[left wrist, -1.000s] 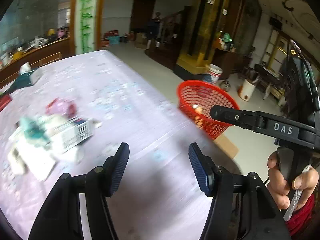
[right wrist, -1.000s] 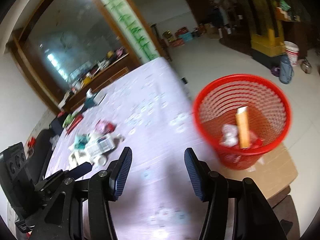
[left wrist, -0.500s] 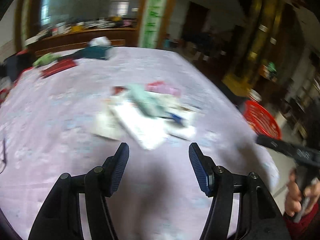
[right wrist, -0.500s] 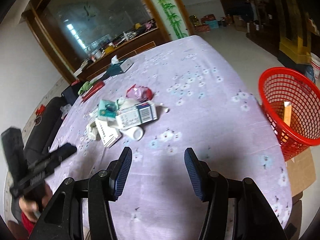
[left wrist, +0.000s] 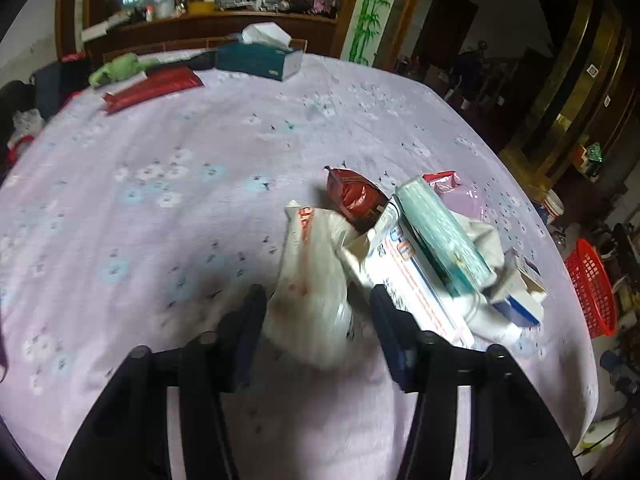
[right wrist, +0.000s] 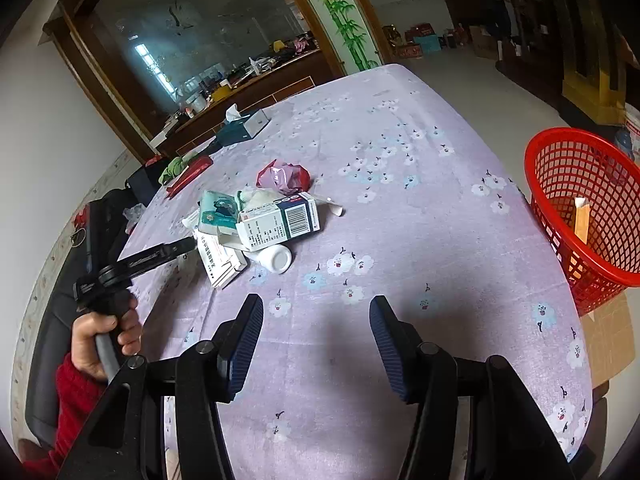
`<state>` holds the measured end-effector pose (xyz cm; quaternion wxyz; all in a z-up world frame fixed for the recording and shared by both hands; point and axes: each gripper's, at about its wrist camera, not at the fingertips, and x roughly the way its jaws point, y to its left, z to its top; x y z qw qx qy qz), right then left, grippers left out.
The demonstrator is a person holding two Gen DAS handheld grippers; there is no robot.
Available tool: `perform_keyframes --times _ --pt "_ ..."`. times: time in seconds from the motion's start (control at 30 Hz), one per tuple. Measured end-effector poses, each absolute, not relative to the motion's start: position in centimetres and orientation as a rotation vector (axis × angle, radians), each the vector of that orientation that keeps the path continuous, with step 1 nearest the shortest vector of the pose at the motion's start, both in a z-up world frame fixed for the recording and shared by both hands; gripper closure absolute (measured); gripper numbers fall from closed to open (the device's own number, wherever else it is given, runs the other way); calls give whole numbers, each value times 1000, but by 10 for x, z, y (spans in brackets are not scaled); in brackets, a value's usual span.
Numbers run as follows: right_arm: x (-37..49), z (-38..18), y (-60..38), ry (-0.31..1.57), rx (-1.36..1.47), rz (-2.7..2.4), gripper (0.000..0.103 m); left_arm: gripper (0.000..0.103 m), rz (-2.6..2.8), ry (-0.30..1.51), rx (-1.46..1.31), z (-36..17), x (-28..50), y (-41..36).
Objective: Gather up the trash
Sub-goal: 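Return both tools to the remaining pile on the table, then grasp the white paper bag with the left tool while the right tool grasps the white medicine box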
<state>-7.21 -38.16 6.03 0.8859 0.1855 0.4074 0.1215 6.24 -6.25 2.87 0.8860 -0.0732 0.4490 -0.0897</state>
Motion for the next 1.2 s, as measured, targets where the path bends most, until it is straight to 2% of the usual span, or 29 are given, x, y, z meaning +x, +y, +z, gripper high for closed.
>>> perform_keyframes --times 0.13,0.17,0.27,0.33,0.53,0.8,0.93,1.2 --pt "-68 60 -383 854 401 254 43 61 -182 942 -161 19 74 -63" --pt "-66 61 -383 855 403 254 43 67 -179 950 -153 16 76 -65" --pt "-57 62 -379 863 418 261 43 69 -182 936 -159 16 71 -64" --pt "-50 63 -374 867 437 272 38 70 -188 937 -169 18 63 -63" --pt "-16 68 -355 890 443 274 38 70 -214 915 -185 23 16 -54" --pt "43 81 -297 898 293 185 38 70 -214 879 -167 25 -38 -45" --pt "64 70 -273 925 191 122 38 70 -225 873 -160 23 -49 -46" --pt "36 47 -297 951 43 -3 38 70 -234 867 -148 23 -63 -35"
